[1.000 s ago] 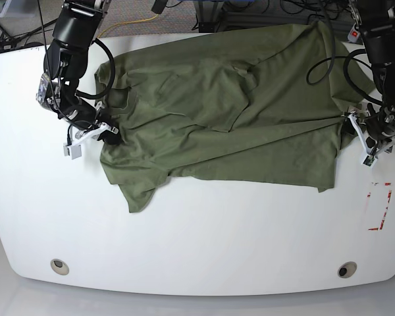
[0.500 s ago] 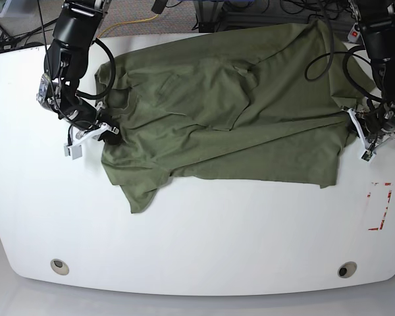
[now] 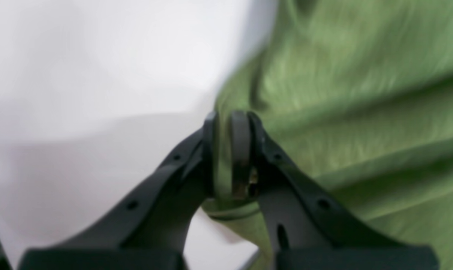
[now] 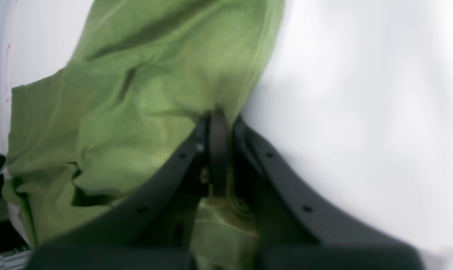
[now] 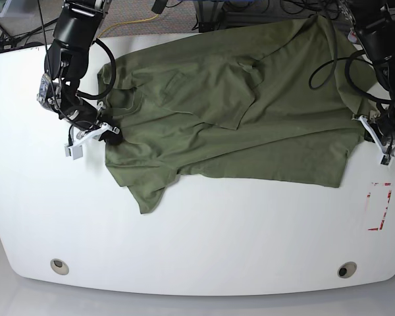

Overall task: Fold the T-shirt properly
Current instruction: 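Adjust grips on the shirt edges with both grippers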

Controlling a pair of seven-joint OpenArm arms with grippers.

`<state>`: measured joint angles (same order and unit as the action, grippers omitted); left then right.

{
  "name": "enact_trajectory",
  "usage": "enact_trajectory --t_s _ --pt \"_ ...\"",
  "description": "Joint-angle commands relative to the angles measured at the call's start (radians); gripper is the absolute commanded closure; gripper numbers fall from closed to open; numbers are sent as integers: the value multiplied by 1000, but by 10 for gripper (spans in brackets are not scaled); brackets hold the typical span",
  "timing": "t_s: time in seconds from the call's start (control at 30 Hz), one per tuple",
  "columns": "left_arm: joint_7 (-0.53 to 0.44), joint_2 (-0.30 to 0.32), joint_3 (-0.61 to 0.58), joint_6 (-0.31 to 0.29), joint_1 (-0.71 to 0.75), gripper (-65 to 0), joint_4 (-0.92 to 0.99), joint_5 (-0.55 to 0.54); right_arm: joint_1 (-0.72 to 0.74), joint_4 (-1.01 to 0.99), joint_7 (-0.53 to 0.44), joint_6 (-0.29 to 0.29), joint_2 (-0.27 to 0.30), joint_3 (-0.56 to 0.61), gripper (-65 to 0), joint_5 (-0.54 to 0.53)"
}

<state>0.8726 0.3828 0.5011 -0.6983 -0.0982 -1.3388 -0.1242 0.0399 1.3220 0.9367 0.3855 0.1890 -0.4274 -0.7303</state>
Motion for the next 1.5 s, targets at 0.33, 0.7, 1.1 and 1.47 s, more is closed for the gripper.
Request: enact_trajectory --t_s 0.33,0.7,1.1,1.47 --pt "78 -3 161 0 -36 -381 -38 -13 22 21 -17 10 -4 -3 0 -18" --pt "161 18 215 0 5 -443 51 -274 25 20 -18 10 -4 -1 0 -16" --pt "156 81 126 0 -11 -444 215 -438 24 20 -18 10 2 -1 0 -16" --pt "156 117 127 0 -67 -444 302 -438 25 20 -18 10 0 -1 0 -16"
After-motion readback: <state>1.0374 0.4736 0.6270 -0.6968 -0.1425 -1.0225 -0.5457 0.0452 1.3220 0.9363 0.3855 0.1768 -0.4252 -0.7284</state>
